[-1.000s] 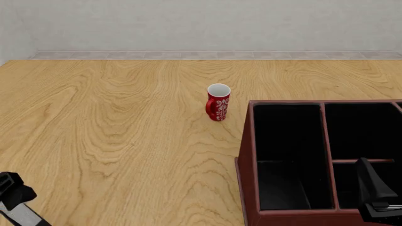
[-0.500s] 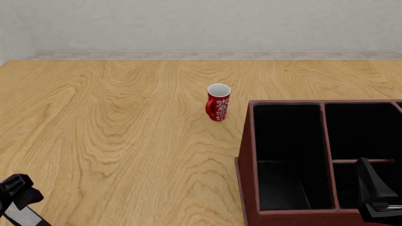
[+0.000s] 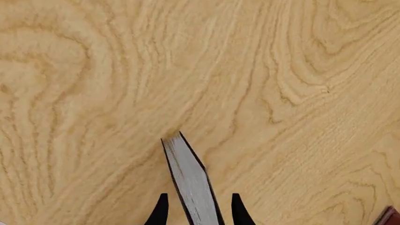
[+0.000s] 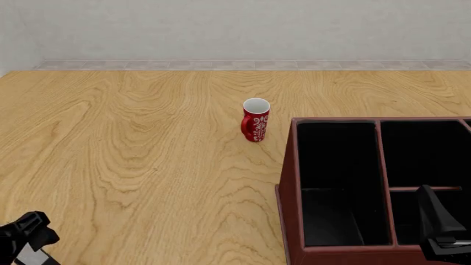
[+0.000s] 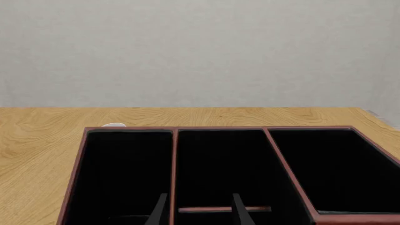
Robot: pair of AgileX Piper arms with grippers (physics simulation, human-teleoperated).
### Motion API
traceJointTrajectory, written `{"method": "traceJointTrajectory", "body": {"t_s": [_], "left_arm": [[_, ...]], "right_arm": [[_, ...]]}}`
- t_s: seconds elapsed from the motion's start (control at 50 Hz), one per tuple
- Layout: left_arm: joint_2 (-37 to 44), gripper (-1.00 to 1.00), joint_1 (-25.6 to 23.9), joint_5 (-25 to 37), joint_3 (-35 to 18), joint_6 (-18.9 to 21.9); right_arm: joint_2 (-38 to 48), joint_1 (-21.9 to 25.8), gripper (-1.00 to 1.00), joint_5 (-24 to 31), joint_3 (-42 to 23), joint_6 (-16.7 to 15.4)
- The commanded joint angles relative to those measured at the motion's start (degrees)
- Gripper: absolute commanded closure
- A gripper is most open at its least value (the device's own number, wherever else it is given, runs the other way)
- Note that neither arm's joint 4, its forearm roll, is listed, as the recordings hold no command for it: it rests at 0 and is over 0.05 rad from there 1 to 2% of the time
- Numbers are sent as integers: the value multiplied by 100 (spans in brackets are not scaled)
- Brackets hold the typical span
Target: Pick up the book and place it in the left compartment of the caddy.
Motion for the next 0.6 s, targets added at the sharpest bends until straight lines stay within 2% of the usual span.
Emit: {"method": "traceJointTrajectory", "body": {"t_s": [0.02,0.06,0.08,0.36,0.54,0.6], "left_arm": [[167,-100,-90,-295,367,-62],[153,-100,-173,-310,478,-186],[181,100,-125,-342,438,-108],[26,100,-137,-220,438,-252],[-441,100,-253,427,-46,-427],[-651,100,-319,829,-418,-422]], "right_arm": [[-10,-1,-100,2,6,-1],[-10,1,-100,2,6,0],[-9,1,-100,2,6,-1],[-11,1,-100,2,6,1],[-10,1,-100,2,6,1],[-11,0,-100,2,6,0]]}}
